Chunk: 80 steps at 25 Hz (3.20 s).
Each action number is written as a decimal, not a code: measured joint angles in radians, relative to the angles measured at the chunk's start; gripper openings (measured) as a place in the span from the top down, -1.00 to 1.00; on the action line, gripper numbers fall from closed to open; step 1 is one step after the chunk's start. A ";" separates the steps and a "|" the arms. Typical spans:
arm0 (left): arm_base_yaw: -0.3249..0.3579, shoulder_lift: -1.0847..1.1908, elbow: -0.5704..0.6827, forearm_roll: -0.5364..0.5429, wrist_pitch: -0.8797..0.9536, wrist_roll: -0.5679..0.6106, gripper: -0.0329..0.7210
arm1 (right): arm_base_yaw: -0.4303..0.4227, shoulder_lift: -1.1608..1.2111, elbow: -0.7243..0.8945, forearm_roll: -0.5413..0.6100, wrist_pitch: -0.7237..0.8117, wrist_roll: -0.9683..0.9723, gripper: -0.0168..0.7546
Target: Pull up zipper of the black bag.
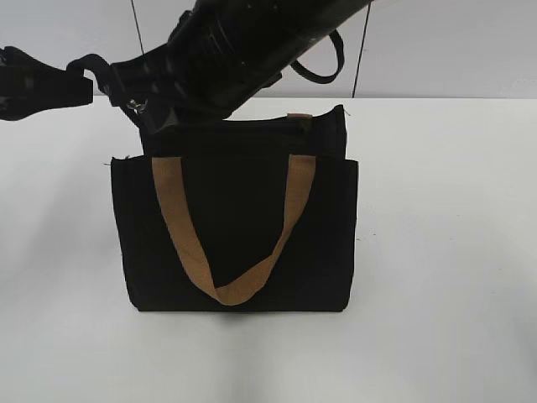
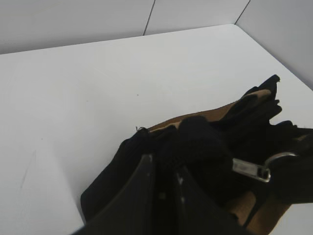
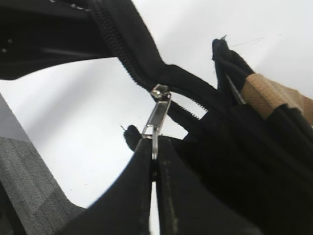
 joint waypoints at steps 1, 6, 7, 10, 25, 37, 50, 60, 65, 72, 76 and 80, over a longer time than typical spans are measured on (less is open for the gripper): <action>0.000 -0.005 0.000 0.000 0.002 -0.010 0.86 | 0.000 0.000 0.000 -0.025 0.000 0.012 1.00; 0.000 -0.017 0.000 0.001 0.058 -0.034 0.86 | 0.000 0.000 0.000 -0.138 0.009 0.063 1.00; 0.000 -0.017 0.001 0.001 0.069 -0.035 0.86 | 0.000 0.000 0.000 -0.156 0.015 0.067 1.00; -0.001 -0.017 0.020 0.002 0.107 -0.035 0.86 | -0.004 -0.007 0.000 -0.188 0.029 0.072 1.00; -0.003 0.002 0.063 0.005 0.256 -0.035 0.86 | -0.050 -0.014 0.000 -0.190 0.110 0.043 1.00; -0.003 0.023 0.067 0.006 0.281 -0.035 0.86 | -0.053 -0.066 0.000 -0.477 0.349 0.049 1.00; -0.004 0.023 0.070 0.006 0.239 -0.036 0.86 | -0.053 -0.099 0.000 -0.723 0.544 0.061 1.00; -0.001 0.023 0.070 0.006 0.267 -0.038 -0.11 | -0.054 -0.112 0.000 -0.627 0.534 0.044 0.22; -0.001 0.023 0.070 0.006 0.258 -0.038 -0.62 | -0.055 -0.117 0.000 -0.564 0.536 0.005 -0.48; -0.098 -0.055 0.070 0.006 0.343 -0.068 -0.51 | -0.055 -0.234 0.000 -0.499 0.548 -0.018 -0.52; -0.155 -0.097 0.078 0.004 0.409 -0.115 -0.49 | -0.055 -0.312 0.022 -0.469 0.589 -0.019 -0.52; -0.200 -0.103 0.158 0.002 0.544 -0.121 -0.43 | -0.055 -0.415 0.132 -0.469 0.585 -0.016 -0.52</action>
